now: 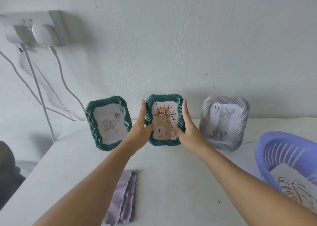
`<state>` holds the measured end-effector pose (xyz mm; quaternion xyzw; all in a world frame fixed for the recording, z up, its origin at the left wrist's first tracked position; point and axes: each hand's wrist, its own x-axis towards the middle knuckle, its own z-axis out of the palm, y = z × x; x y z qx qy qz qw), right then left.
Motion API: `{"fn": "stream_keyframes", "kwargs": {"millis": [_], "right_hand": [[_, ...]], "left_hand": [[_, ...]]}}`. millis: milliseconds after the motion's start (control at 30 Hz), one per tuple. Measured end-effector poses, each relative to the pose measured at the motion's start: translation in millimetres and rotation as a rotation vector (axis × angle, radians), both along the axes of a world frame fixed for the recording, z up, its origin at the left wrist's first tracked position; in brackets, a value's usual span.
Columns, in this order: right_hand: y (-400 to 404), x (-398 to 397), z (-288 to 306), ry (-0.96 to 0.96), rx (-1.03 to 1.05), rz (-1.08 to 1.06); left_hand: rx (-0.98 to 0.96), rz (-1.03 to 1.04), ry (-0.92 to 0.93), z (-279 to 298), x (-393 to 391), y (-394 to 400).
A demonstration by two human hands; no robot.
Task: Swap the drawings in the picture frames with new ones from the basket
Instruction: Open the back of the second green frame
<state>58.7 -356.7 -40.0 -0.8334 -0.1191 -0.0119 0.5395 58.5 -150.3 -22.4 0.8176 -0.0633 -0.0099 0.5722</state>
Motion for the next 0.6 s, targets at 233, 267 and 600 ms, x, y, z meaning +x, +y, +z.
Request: {"fn": "stream_keyframes", "kwargs": {"millis": [233,267,600], "right_hand": [[-7.3,-16.4,-3.8,0.021,0.178,0.045],[-9.4,-18.5,-4.0,0.027,0.204,0.058],[-24.3,-39.4,6.0,0.114,0.37,0.176]], "left_hand": [[-0.179,-0.056,0.05,2.6,-16.1,3.9],[-0.223,-0.08,0.065,4.2,-19.7,5.2],[-0.465,-0.161,0.153,13.4,-50.0,9.1]]}}
